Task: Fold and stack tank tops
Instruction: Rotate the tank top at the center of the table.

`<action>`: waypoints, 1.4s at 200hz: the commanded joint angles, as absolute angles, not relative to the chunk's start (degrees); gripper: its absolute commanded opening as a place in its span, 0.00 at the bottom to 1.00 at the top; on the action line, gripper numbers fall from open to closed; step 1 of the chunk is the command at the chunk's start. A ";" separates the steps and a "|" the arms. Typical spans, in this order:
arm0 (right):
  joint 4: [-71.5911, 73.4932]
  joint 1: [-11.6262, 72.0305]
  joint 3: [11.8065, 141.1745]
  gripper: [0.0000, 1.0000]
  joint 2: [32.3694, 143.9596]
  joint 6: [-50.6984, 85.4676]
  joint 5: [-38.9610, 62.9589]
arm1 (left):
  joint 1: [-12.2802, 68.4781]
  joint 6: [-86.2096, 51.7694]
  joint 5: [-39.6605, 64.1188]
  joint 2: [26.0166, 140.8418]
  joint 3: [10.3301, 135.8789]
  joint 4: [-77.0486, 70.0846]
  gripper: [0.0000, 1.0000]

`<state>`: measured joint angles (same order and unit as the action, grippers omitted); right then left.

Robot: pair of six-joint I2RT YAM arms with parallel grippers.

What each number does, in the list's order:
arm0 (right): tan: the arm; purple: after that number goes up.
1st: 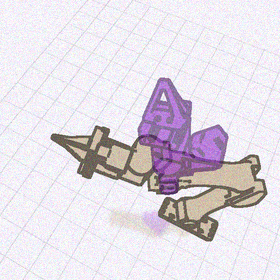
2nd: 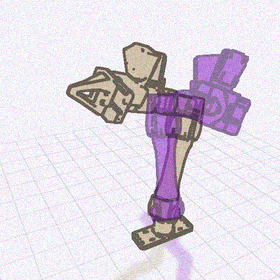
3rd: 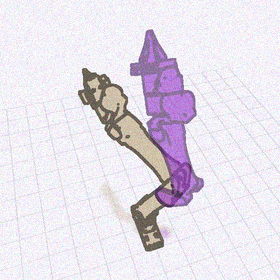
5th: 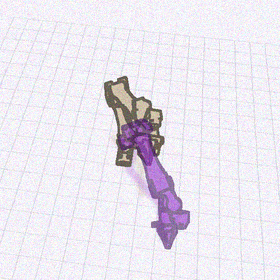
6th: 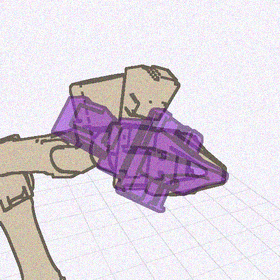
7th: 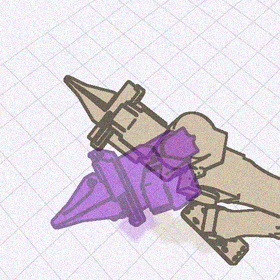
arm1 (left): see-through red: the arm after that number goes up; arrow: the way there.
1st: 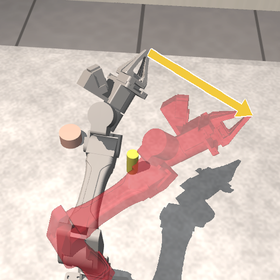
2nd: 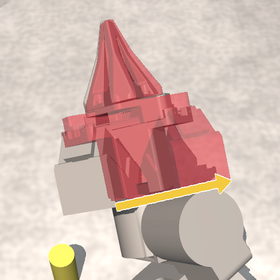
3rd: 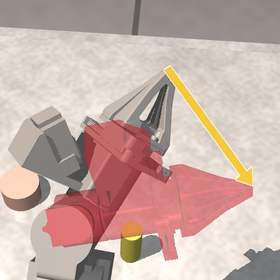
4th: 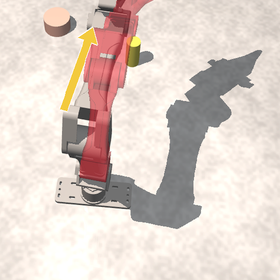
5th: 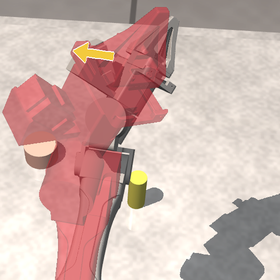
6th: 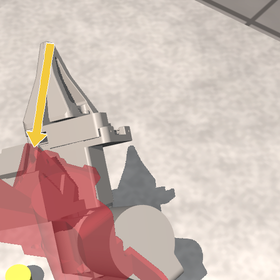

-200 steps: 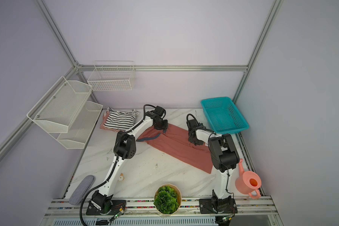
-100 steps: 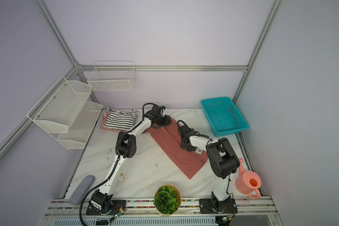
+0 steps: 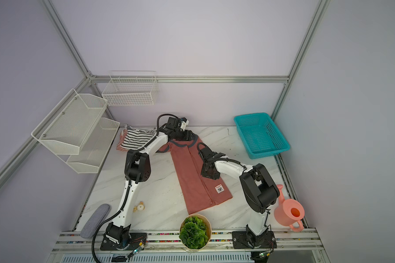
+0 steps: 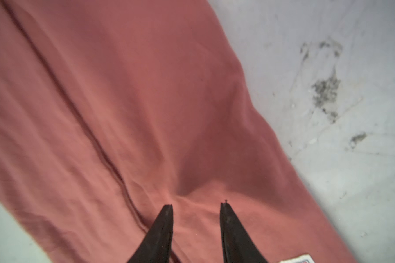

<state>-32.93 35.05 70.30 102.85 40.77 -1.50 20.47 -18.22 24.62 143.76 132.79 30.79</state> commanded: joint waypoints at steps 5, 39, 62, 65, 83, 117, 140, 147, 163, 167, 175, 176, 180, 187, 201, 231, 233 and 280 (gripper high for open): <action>-34.36 35.07 75.14 0.39 101.92 39.29 -1.49 | 22.13 -16.91 25.46 134.53 130.12 28.63 0.68; -34.79 34.68 77.56 0.40 103.90 36.24 -3.83 | 22.33 -21.75 20.68 127.60 124.01 32.73 0.61; -34.46 33.10 78.67 0.38 106.47 32.75 -4.38 | 22.33 -24.55 14.31 122.33 115.88 38.68 0.41; -34.29 32.93 78.81 0.38 106.95 32.14 -4.53 | 22.32 -25.00 13.73 121.63 114.49 39.16 0.38; -34.14 31.92 81.17 0.35 109.85 29.20 -4.83 | 22.33 -27.97 10.83 117.43 105.41 39.90 0.27; -31.75 31.42 86.09 0.31 115.11 25.39 -4.89 | 22.23 -31.89 8.08 114.38 95.05 38.73 0.20; -30.67 31.04 90.74 0.29 119.51 24.13 -3.61 | 21.57 -32.30 7.80 116.63 95.47 39.34 0.19; -30.76 30.95 92.46 0.29 120.83 23.88 -3.25 | 21.22 -32.90 7.61 117.62 96.26 40.38 0.19; -30.10 30.85 96.00 0.29 123.84 23.06 -2.59 | 20.02 -33.73 7.94 120.06 98.01 41.11 0.19; -29.91 30.82 96.78 0.29 124.67 22.91 -2.51 | 19.76 -33.83 7.96 120.56 98.44 41.05 0.19; -30.03 30.53 98.61 0.28 126.46 22.66 -2.02 | 19.33 -34.02 8.39 122.07 99.37 41.08 0.19; -30.04 30.51 98.88 0.28 126.69 22.58 -1.98 | 19.24 -34.06 8.46 122.21 99.48 41.06 0.19; -30.21 30.40 99.83 0.27 127.58 22.44 -1.65 | 19.17 -34.20 8.72 122.85 99.97 41.11 0.19; -30.46 30.12 101.32 0.27 129.19 22.33 -1.32 | 18.94 -34.49 9.13 124.06 100.77 41.13 0.19; -30.98 29.56 103.65 0.26 131.63 22.25 -0.84 | 18.90 -34.66 10.12 126.37 102.53 41.12 0.19; -30.70 29.00 103.80 0.25 132.73 22.12 -0.21 | 18.93 -34.98 12.21 129.54 104.87 41.04 0.20; -30.64 29.03 103.62 0.25 132.63 22.12 -0.25 | 18.97 -34.96 12.22 129.66 104.92 41.04 0.20; -31.16 28.60 95.17 0.25 129.21 23.53 -1.91 | 18.94 -33.20 13.38 133.88 109.31 42.28 0.20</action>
